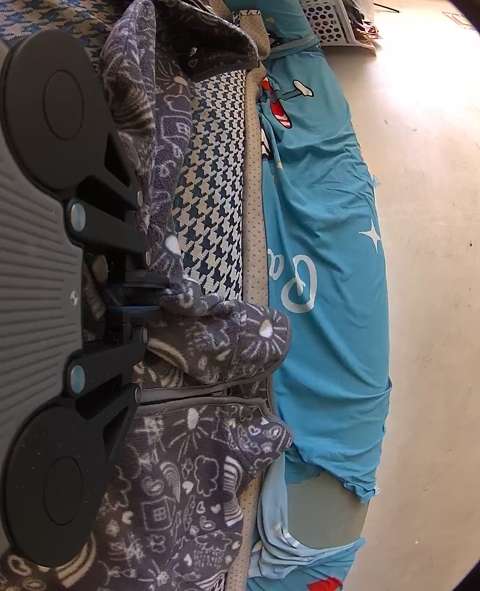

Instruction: Fold clothes

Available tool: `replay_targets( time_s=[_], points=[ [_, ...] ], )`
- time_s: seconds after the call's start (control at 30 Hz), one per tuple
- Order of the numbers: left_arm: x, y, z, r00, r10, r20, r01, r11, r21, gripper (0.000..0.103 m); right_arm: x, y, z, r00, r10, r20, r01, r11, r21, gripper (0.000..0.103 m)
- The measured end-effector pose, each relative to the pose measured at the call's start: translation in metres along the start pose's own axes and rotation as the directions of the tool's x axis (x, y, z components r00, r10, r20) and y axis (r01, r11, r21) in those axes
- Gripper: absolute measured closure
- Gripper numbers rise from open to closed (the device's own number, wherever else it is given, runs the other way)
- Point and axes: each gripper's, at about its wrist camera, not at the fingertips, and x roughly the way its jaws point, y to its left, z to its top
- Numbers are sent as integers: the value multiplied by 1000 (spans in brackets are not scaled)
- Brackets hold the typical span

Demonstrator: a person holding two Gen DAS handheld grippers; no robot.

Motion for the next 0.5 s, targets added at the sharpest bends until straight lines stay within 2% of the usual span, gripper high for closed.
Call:
replay_targets(
  time_s=[0.07, 0.27, 0.4, 0.5],
  points=[
    [-6, 0, -3, 999, -42, 22, 41, 999, 16, 0, 0, 0, 0, 1000, -1, -1, 1, 1000, 1, 97],
    [-21, -29, -21, 989, -119, 83, 101, 975, 200, 0, 0, 2, -1, 1000, -8, 3, 8, 1000, -6, 97],
    [-28, -49, -34, 981, -153, 119, 108, 942, 318, 0, 1, 1, -1, 1000, -5, 2, 5, 1000, -2, 97],
    [-25, -62, -39, 979, -156, 130, 99, 925, 366, 0, 1, 2, -1, 1000, -9, 3, 9, 1000, -4, 97]
  ],
)
